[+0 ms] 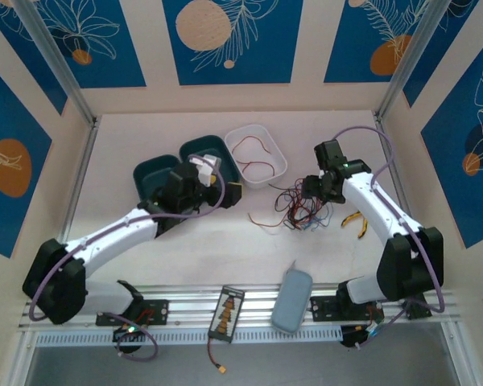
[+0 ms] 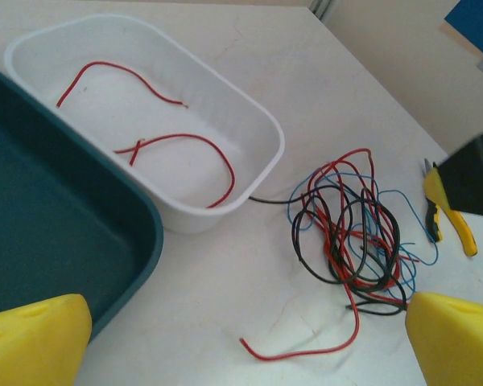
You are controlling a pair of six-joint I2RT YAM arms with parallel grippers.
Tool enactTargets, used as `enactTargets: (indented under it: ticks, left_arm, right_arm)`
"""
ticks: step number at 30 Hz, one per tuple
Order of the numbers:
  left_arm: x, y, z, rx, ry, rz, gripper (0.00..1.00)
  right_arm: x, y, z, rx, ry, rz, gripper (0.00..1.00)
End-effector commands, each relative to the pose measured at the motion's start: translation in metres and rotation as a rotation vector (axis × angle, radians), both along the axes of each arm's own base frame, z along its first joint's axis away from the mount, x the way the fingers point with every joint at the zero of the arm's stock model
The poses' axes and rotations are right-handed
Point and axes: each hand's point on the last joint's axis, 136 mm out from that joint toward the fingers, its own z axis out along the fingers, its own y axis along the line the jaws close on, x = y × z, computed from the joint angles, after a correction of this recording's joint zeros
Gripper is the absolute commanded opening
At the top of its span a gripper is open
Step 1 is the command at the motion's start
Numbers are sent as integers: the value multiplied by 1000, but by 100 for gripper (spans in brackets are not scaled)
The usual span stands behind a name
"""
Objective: Untangle the cables
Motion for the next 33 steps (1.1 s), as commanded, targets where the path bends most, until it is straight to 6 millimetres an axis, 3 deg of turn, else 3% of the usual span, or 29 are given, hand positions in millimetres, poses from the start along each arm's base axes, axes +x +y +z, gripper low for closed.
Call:
enactTargets:
  ticks: [1, 9, 20, 24, 30, 33]
  left_arm:
    - [-7, 11, -3, -60, 1, 39, 100]
    - [-24, 19, -35, -96, 97, 57, 100]
    - [-19, 12, -36, -121, 113, 53, 100]
    - [-20, 14, -37, -117, 114, 57, 100]
    - [-23, 19, -43, -96, 122, 71, 100]
    - [-23, 19, -45, -92, 127, 71, 100]
  right_arm:
    - [23, 1, 6, -50, -53, 96, 74]
    - [53, 6, -8, -89, -35, 201, 69]
    - [80, 14, -27, -58, -12, 256, 57]
    - [82, 16, -31, -47, -11, 251, 38]
    - [79, 18, -26, -27, -43, 239, 25]
    - [75, 15, -24, -40, -47, 221, 11]
